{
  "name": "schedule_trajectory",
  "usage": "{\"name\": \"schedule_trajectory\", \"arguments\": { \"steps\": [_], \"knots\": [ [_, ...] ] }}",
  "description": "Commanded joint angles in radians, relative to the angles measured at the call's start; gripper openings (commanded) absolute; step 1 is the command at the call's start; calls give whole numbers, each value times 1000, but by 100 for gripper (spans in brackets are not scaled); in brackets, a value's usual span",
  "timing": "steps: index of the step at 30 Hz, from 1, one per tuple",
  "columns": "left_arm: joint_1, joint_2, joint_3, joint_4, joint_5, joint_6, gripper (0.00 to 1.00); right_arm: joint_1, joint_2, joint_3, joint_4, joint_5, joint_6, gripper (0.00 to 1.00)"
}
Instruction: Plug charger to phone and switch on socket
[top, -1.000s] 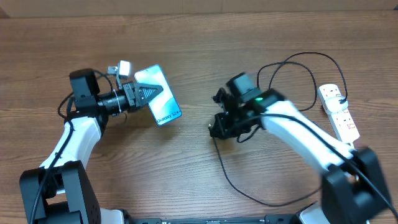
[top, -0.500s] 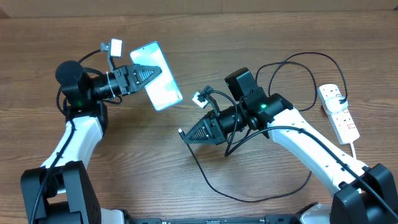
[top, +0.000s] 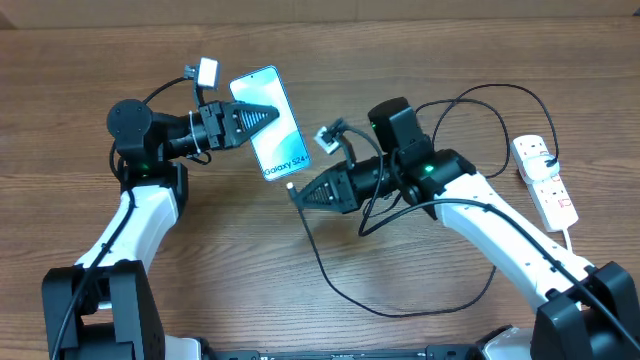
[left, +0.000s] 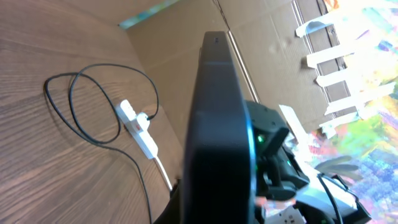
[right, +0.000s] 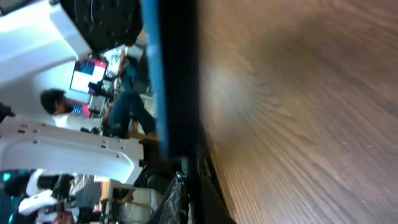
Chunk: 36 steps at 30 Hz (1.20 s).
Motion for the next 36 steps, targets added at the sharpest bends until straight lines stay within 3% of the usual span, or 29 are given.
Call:
{"name": "schedule_trajectory", "arguments": {
  "steps": [1,11,36],
  "knots": [
    [11,-6,16,10,34,4,4,-22,-1,-5,7,-14,14,4],
    [11,-6,16,9,31,18,4,-23,-1,-5,19,-105,14,4],
    [-11,-6,16,8,12,16,4,-6,-1,-5,38,-61,21,4]
  ]
}}
